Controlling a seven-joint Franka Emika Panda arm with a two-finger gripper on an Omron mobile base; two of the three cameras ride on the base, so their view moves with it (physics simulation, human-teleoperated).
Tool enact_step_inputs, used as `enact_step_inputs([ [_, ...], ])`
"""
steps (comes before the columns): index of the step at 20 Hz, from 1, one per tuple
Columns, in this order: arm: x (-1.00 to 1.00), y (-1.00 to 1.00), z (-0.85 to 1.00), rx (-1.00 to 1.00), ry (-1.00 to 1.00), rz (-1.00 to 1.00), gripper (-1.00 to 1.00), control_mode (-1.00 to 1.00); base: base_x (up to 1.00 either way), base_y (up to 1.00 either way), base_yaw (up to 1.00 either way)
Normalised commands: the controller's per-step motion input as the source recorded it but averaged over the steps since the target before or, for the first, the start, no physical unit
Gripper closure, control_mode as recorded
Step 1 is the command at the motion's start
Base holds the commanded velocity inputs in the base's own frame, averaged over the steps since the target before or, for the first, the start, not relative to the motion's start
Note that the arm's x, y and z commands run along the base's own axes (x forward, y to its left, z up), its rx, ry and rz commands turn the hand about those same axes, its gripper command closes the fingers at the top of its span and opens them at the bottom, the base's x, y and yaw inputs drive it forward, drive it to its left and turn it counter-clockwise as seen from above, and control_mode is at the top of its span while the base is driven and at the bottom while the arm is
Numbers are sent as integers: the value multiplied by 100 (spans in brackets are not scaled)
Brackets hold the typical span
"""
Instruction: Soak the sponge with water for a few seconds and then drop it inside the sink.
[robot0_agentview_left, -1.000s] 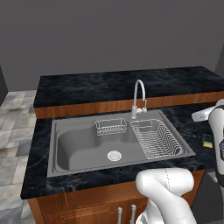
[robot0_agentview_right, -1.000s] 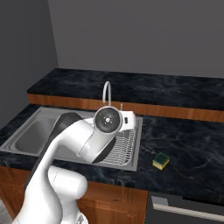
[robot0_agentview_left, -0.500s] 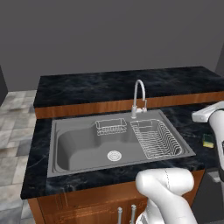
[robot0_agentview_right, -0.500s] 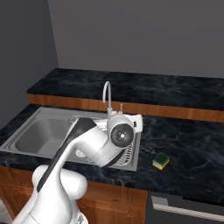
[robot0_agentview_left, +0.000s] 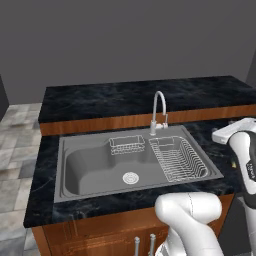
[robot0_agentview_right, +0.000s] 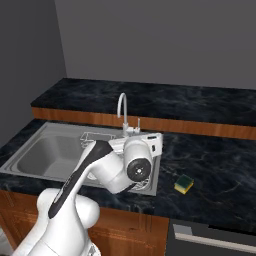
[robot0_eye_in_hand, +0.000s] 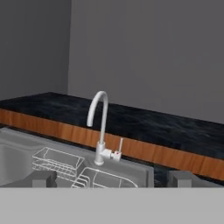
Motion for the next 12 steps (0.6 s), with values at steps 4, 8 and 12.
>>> enact_step_inputs([
  [4, 7, 0, 0, 0, 0, 0, -100, -100, 0, 0, 0],
  [8, 1, 0, 0, 0, 0, 0, -100, -100, 0, 0, 0],
  [12, 0, 1, 0, 0, 0, 0, -100, -100, 0, 0, 0],
])
